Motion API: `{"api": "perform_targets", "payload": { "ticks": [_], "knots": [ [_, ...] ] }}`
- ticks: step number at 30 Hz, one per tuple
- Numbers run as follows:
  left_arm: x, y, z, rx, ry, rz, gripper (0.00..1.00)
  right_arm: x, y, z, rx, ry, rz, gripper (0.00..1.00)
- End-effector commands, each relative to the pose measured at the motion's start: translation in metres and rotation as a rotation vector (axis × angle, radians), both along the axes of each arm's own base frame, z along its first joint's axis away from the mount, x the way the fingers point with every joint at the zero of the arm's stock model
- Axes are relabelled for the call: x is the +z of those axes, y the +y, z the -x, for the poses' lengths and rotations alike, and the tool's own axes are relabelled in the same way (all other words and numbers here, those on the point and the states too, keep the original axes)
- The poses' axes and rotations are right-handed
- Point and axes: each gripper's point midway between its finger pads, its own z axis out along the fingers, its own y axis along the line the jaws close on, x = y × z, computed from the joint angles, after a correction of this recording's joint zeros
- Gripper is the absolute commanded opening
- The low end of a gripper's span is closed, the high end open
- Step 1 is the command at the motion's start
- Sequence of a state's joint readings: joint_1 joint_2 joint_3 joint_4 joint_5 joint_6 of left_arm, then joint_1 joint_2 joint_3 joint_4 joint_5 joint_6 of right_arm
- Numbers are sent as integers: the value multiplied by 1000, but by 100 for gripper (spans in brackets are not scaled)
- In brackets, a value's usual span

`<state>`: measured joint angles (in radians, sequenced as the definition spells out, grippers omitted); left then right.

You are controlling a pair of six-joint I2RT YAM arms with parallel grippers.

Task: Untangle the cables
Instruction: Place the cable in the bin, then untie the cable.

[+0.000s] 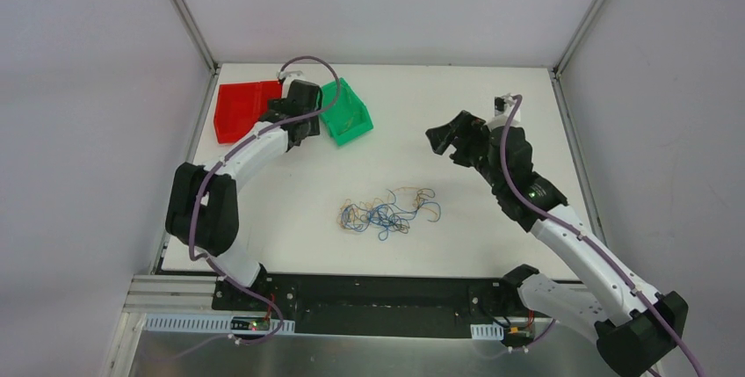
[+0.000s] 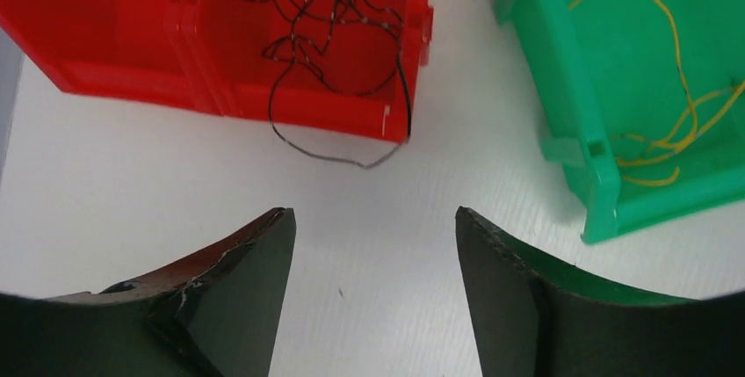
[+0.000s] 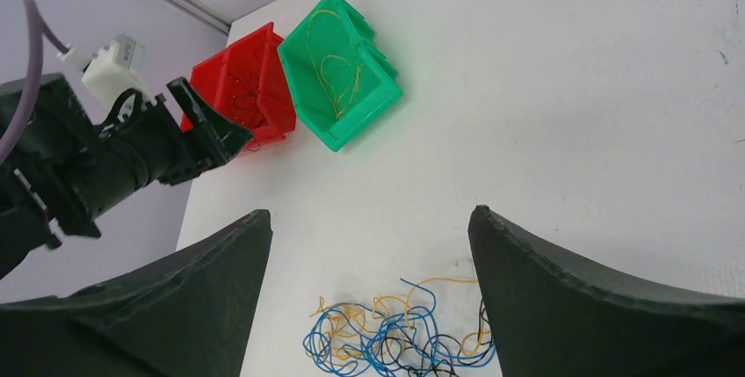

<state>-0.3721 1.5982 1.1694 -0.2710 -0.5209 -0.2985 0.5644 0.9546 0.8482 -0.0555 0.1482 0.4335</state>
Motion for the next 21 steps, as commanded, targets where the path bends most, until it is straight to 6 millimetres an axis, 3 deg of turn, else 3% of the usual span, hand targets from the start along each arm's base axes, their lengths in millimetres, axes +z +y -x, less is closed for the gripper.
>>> {"api": "perform_targets", "payload": {
  "ticks": [1,8,10,12,16,21],
  "knots": [
    [23,7,-49,-7,-107,36,66,5,-2,13,38,-6,-4,86],
    [13,5,-75,-53,-85,74,49,-6,0,12,43,21,13,86],
    [14,8,-78,-50,-87,88,32,-8,1,11,44,25,17,86],
    [17,14,-79,-30,-96,95,3,-9,2,9,46,29,25,86],
    [28,31,-86,21,-128,103,0,-13,2,8,47,36,37,85],
    [36,49,-114,67,-173,147,0,-17,4,7,57,53,43,85]
  ]
}}
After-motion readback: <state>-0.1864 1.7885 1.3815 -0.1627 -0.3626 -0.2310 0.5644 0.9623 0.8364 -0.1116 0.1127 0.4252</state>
